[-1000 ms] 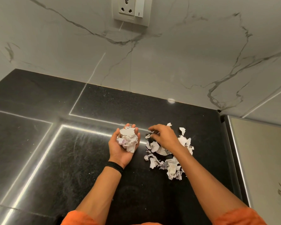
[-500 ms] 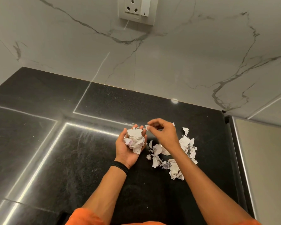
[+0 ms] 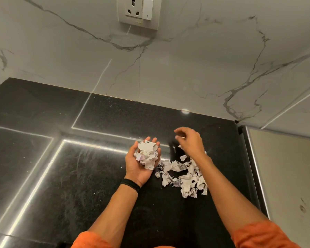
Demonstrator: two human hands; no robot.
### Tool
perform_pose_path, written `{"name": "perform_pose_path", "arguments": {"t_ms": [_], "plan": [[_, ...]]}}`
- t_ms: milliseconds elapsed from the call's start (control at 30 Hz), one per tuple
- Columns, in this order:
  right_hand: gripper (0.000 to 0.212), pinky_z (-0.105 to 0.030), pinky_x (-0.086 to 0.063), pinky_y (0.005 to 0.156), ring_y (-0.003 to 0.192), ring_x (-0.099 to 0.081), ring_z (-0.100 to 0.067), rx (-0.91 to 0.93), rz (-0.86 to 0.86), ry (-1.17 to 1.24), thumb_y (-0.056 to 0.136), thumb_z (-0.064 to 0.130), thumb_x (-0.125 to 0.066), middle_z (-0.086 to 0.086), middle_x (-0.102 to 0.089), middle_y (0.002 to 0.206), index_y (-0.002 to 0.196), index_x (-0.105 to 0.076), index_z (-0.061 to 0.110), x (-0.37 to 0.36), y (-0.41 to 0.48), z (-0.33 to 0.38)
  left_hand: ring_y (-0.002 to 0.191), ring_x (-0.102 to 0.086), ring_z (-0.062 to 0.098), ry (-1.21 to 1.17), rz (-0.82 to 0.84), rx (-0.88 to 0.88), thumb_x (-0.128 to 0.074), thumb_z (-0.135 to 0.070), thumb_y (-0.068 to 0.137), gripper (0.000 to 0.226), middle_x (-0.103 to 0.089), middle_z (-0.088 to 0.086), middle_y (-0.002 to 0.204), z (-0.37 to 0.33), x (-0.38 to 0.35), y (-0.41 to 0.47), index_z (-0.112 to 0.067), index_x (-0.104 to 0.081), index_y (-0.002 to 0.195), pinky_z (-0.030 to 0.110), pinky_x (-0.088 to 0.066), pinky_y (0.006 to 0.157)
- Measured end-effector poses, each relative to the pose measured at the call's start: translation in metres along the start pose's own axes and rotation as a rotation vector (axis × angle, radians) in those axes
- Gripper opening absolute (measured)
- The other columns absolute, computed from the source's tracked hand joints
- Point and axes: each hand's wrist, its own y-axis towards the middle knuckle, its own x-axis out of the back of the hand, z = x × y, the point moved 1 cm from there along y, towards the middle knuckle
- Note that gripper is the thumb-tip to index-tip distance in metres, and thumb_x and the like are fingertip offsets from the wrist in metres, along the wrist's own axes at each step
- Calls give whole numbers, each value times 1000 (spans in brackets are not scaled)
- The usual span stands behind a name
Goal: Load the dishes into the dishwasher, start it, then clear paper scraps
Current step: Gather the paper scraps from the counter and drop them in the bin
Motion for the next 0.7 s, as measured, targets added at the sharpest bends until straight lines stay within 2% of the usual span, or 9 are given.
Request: {"name": "perform_pose_path", "arguments": {"t_ms": [67, 133, 300, 400, 500, 567, 633, 700], "plan": [[52, -40, -41, 112, 131, -52, -23, 60, 200, -288, 91, 19, -75, 0, -57, 142, 140, -59, 24, 6, 9, -17, 118, -63, 33, -18, 8, 6, -53, -39, 100, 48, -61, 16, 140, -1, 1, 1, -10, -60, 137, 42, -55, 94], [59, -41, -34, 116, 138, -45, -28, 114, 336, -434, 90, 18, -75, -2, -51, 149, 145, -54, 23, 6, 11, -27, 117, -64, 32, -31, 4, 4, -53, -39, 100, 49, -62, 16, 140, -1, 3, 3, -10, -59, 139, 42, -55, 94], [28, -35, -48, 99, 114, -60, -22, 218, 159, -444, 96, 8, -65, -1, -67, 121, 121, -73, 18, -4, -3, -43, 115, -65, 33, -33, -7, 5, -54, -38, 99, 50, -58, 17, 144, 3, 4, 8, -8, -57, 140, 41, -55, 95], [20, -32, -52, 92, 104, -64, -18, 170, 70, -317, 97, 13, -66, 1, -70, 108, 113, -76, 18, -6, -15, -47, 114, -64, 33, -5, -13, 12, -55, -38, 98, 51, -57, 17, 145, 7, 4, 9, -8, -57, 140, 42, -53, 99], [16, -29, -55, 90, 97, -66, -3, 25, -20, 54, 94, 22, -72, 14, -72, 102, 108, -77, 25, -3, -24, -29, 122, -60, 34, 27, -36, 23, -56, -39, 98, 53, -59, 19, 143, 11, 1, 9, -6, -57, 141, 43, -49, 102], [15, -24, -56, 87, 94, -67, 2, 28, -6, 232, 91, 24, -76, 18, -74, 98, 105, -78, 30, 1, -27, -8, 123, -60, 34, 63, -46, 37, -54, -40, 100, 52, -60, 20, 141, 16, -2, 9, -6, -58, 139, 44, -49, 103], [14, -21, -56, 85, 93, -69, 1, 86, 37, 303, 89, 25, -78, 18, -75, 96, 103, -79, 29, 5, -31, 13, 115, -64, 34, 93, -38, 69, -52, -42, 101, 51, -63, 21, 136, 21, -6, 7, -6, -59, 137, 43, -50, 101], [16, -20, -56, 84, 92, -69, 3, 130, 90, 292, 87, 30, -80, 17, -76, 95, 102, -79, 28, 5, -33, 28, 101, -69, 31, 130, -11, 102, -51, -46, 101, 51, -69, 19, 123, 25, -9, 5, -7, -63, 132, 42, -55, 92]]}}
